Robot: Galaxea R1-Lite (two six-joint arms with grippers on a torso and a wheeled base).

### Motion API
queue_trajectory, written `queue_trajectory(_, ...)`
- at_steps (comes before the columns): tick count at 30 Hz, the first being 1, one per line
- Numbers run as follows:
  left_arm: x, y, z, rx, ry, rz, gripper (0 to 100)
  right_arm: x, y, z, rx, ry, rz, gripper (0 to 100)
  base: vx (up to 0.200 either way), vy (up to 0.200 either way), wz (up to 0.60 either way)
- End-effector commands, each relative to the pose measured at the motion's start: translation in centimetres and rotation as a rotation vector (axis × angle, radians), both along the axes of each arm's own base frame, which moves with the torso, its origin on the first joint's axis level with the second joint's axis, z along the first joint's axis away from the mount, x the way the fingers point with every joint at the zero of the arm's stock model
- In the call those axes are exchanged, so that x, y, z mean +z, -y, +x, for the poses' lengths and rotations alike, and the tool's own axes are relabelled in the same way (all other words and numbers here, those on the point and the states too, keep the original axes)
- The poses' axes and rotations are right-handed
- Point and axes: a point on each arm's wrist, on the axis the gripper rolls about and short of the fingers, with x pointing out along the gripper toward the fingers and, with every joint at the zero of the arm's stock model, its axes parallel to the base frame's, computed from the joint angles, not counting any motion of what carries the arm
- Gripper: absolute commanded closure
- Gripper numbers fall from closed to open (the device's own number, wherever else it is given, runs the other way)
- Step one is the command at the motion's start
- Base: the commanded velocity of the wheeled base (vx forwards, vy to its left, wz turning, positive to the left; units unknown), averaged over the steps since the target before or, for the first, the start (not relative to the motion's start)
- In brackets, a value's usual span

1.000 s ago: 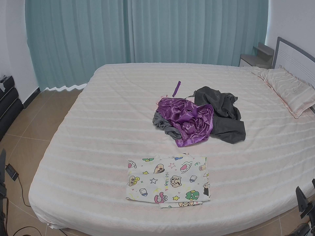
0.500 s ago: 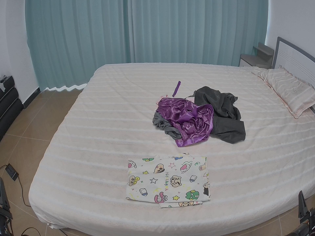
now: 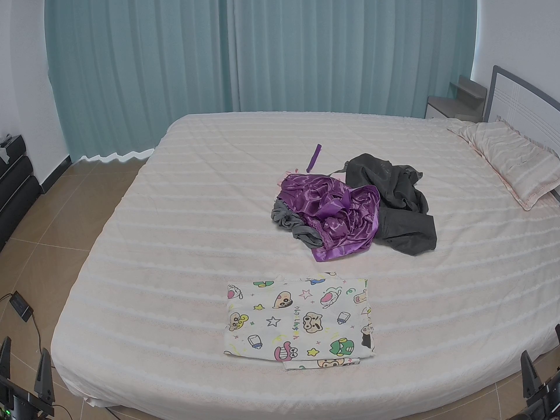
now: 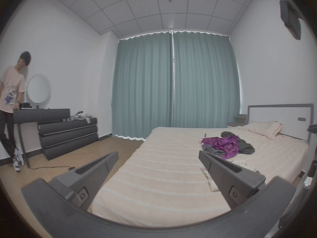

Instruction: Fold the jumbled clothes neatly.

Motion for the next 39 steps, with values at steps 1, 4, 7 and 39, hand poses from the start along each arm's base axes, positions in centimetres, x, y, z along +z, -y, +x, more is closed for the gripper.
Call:
queue_trajectory(1, -0.46, 0.2, 0.09, -0.091, -0.003, 0.001, 0, -0.8, 0.18, 0.06, -0.086, -0.036, 0.035, 0, 0.0, 0.0, 0.0)
queue_trajectory(4, -0.47, 0.25, 0.1, -0.11, -0.006, 0.016, 0, -0.8, 0.16, 0.06, -0.077, -0.036, 0.039, 0, 0.0, 0.0, 0.0)
queue_trajectory(7, -0.99, 0.41, 0.13, -0.186, -0.06, 0.041, 0, -0.79, 0.15, 0.06, -0.069, -0.035, 0.034, 0, 0.0, 0.0, 0.0)
queue_trajectory(39, -1.1, 0.34, 0.12, -0.143, -0.07, 0.034, 0, -0.77, 0.12, 0.06, -0.054, -0.034, 0.04, 0, 0.0, 0.0, 0.0)
